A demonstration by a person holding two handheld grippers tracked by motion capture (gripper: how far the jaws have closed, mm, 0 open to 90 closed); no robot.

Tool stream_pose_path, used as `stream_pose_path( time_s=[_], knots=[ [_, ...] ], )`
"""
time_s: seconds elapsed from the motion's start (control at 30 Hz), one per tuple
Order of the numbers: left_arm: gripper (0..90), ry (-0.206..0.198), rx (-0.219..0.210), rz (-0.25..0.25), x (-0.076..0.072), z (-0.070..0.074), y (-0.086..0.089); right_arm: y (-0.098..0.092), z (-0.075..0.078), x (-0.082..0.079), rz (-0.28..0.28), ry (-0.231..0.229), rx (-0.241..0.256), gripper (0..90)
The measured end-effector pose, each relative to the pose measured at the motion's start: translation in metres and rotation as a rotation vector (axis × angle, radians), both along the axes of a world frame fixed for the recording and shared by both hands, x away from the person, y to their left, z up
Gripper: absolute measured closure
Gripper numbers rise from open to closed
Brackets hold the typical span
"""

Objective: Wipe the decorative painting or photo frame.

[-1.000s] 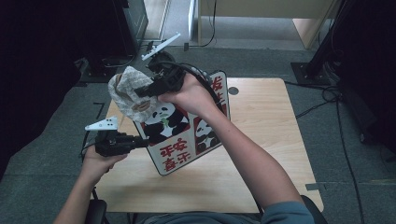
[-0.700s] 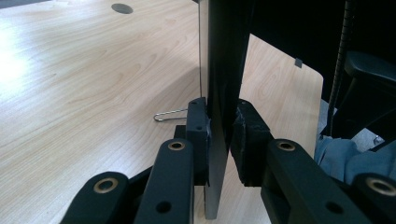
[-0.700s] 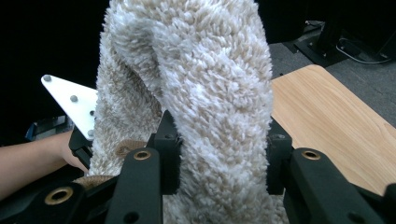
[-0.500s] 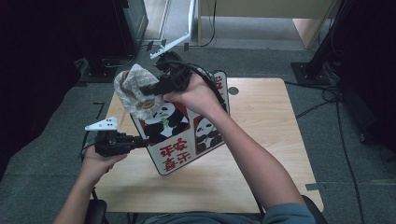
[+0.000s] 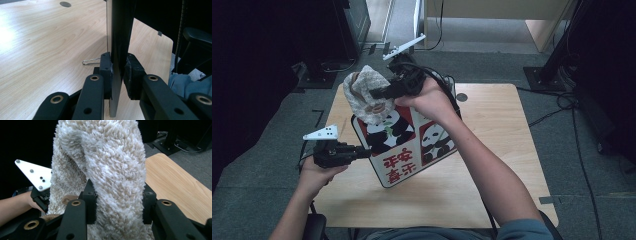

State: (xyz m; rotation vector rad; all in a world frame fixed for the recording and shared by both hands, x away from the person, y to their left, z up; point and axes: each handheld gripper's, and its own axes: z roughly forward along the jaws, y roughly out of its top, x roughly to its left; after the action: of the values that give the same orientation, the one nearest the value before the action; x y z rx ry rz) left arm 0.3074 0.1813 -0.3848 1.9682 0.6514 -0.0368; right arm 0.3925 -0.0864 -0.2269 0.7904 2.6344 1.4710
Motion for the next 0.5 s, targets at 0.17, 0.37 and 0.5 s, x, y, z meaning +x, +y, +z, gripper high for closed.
stream_pose_path(
  time_s=[0.17,0.37,0.5],
  knots=[
    [78.6,0.002,-0.001,0.0,0.0,0.0,0.0,-0.006,-0.001,0.001,-0.01,-0.006,0.006,60.7],
    [78.7,0.0,0.0,0.001,0.0,0.0,0.0,-0.014,-0.002,0.003,-0.023,-0.016,0.013,60.6],
    [78.8,0.0,0.001,0.0,0.0,0.0,0.0,-0.019,-0.001,0.004,-0.031,-0.018,0.013,60.6]
  ],
)
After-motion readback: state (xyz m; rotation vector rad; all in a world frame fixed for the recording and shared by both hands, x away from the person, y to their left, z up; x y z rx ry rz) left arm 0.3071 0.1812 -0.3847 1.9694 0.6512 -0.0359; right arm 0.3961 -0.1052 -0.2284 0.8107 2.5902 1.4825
